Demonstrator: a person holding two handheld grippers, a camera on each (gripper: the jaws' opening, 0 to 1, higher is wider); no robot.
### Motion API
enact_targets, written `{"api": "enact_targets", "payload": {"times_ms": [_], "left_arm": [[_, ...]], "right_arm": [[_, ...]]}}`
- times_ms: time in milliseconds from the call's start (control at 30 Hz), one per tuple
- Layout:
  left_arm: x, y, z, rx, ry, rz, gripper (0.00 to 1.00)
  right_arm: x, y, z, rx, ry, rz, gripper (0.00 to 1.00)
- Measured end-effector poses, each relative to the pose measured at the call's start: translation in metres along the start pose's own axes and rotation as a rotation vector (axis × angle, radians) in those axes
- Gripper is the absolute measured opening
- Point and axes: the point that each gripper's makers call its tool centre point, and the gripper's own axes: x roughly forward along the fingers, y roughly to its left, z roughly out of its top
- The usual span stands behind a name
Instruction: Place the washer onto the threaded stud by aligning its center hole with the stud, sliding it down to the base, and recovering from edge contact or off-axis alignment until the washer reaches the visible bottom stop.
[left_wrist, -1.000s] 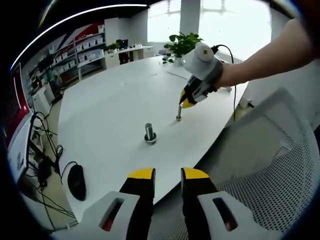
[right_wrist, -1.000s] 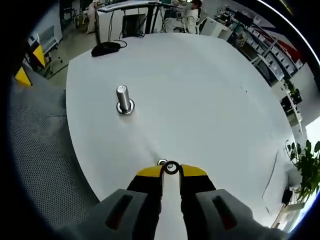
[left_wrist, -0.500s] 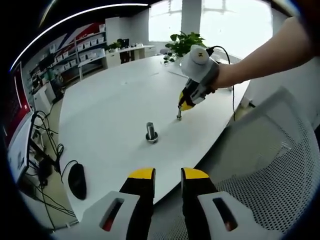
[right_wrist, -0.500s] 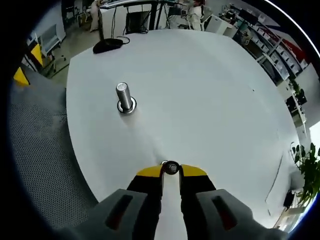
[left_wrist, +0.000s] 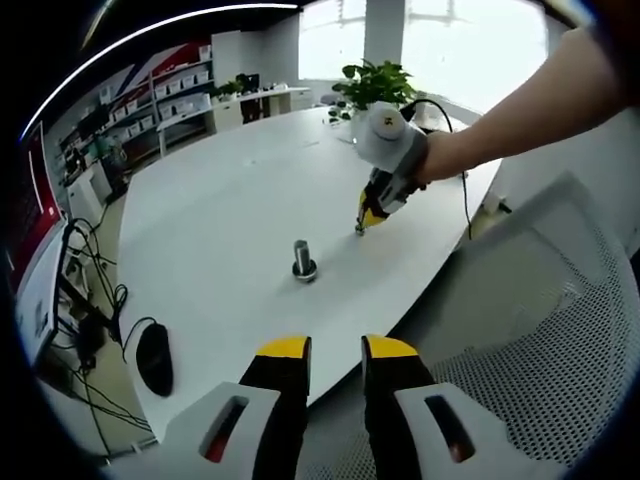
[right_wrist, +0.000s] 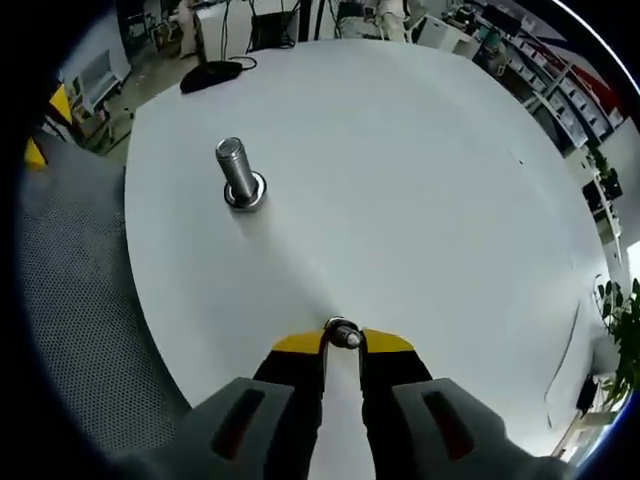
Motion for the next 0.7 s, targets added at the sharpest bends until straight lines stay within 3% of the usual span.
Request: {"api": "enact_targets", "payload": {"times_ms": [367, 700], "left_arm": [[0.002, -0.001, -0.004, 0.000, 0.020, -0.008, 0.18], [0.002, -0.002, -0.005, 0.000, 0.029, -0.010, 0.18]], "right_arm": [[0.012, 0.003, -0.006, 0.038, 0.006, 0.025, 0.17], [0.007, 0.006, -0.019, 0.062, 0.003, 0.031, 0.17]]}}
